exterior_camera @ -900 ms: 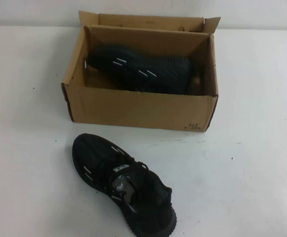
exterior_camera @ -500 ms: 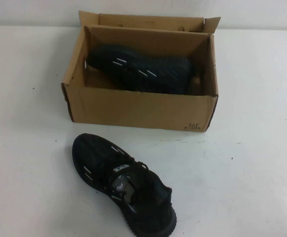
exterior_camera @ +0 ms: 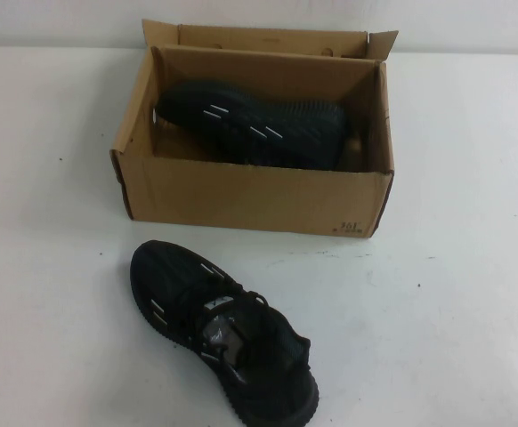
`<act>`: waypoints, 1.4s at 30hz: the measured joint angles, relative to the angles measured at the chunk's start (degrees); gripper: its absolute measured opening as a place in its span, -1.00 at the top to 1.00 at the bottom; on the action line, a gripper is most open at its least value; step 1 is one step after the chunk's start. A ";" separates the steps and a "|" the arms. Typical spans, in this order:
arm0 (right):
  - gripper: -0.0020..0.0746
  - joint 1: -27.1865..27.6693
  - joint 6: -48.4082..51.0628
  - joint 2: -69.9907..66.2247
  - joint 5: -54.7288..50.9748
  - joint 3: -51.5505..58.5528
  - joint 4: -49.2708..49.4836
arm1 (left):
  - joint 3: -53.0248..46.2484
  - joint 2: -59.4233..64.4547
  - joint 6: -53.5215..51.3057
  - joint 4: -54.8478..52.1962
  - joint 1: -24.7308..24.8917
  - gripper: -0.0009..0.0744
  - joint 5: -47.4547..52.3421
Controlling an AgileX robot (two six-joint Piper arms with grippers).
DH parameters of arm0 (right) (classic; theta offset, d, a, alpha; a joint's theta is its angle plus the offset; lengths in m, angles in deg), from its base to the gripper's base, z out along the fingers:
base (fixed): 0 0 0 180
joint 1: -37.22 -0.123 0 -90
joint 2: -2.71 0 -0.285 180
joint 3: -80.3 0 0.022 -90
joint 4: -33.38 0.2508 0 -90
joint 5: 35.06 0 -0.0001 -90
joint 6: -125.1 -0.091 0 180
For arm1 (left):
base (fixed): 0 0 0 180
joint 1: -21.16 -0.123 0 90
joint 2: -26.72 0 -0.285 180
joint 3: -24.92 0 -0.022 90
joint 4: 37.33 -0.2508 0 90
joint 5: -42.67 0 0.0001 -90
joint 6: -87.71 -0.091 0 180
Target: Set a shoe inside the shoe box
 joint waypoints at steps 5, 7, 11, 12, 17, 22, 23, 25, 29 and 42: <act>0.99 0.00 0.00 0.00 0.10 0.00 0.00 | 0.00 0.00 0.00 0.00 0.00 0.99 0.00; 0.99 0.00 0.00 0.00 0.21 0.00 0.00 | 0.00 0.00 0.00 0.00 0.00 0.99 0.00; 0.99 0.00 0.00 0.00 2.35 0.00 0.00 | 0.00 0.00 0.00 0.00 0.00 0.99 -0.12; 0.99 0.00 0.00 0.00 3.71 0.00 0.00 | 0.00 0.00 0.00 0.00 0.00 0.99 -0.37; 0.99 0.00 0.00 0.00 19.07 0.00 0.00 | 0.00 0.00 0.28 0.00 0.00 0.99 -7.74; 0.99 0.00 0.00 0.00 37.98 0.00 -0.09 | 0.00 0.00 0.92 0.00 0.00 0.99 -23.24; 0.99 0.00 0.00 0.00 40.84 0.00 -0.09 | 0.00 0.00 0.92 0.00 0.00 0.99 -25.24; 0.99 0.00 0.00 0.00 45.43 0.00 -0.23 | 0.00 0.00 0.92 0.00 0.00 0.99 -28.62; 0.99 0.00 0.00 0.00 52.85 0.00 -0.23 | 0.00 0.00 0.92 0.00 0.00 0.99 -30.05; 0.99 0.00 -10.95 0.31 61.05 -15.13 2.44 | 0.00 -0.21 12.85 0.00 0.00 0.99 -70.13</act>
